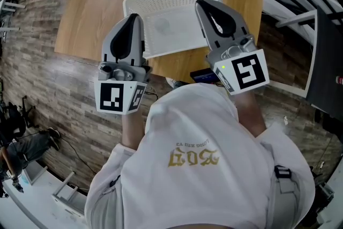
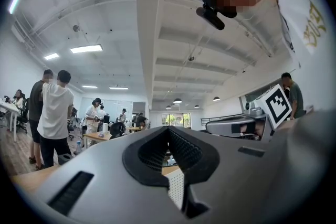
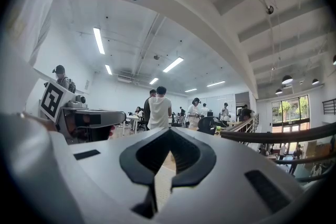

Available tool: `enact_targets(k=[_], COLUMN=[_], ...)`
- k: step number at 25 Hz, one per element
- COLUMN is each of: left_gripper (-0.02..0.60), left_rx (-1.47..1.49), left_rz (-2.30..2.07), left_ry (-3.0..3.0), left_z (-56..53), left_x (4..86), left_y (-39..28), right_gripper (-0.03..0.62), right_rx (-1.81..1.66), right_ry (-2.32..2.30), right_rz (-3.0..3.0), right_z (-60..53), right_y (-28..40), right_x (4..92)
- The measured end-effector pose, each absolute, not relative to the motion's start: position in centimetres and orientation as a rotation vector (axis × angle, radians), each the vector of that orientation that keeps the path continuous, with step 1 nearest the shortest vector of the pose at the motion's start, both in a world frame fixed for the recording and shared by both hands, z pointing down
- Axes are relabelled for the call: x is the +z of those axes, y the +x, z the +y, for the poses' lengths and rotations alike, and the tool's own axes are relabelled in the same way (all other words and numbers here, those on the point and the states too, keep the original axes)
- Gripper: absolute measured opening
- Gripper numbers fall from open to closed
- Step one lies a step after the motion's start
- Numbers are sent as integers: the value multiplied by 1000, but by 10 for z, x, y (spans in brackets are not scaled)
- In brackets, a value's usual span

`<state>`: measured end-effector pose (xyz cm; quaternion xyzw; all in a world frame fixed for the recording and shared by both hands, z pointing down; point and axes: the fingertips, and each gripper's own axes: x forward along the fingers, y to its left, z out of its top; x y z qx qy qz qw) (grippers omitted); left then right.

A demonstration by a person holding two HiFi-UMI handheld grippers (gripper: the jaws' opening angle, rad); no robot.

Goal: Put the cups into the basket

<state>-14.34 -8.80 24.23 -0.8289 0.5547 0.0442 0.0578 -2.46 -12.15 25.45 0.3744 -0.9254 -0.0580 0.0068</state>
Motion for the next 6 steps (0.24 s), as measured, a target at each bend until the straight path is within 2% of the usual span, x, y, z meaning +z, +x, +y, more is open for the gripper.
enact_targets(k=[6], left_gripper=[6], left_rx=[42], left_rz=[1687], left_ry=[-2478], left_z=[-89], left_x=[249], left_y=[-139], right_gripper=[9], right_rx=[-181], right_ry=[1171], right_rz=[-2898], right_z=[-120], right_y=[-22], right_x=[254])
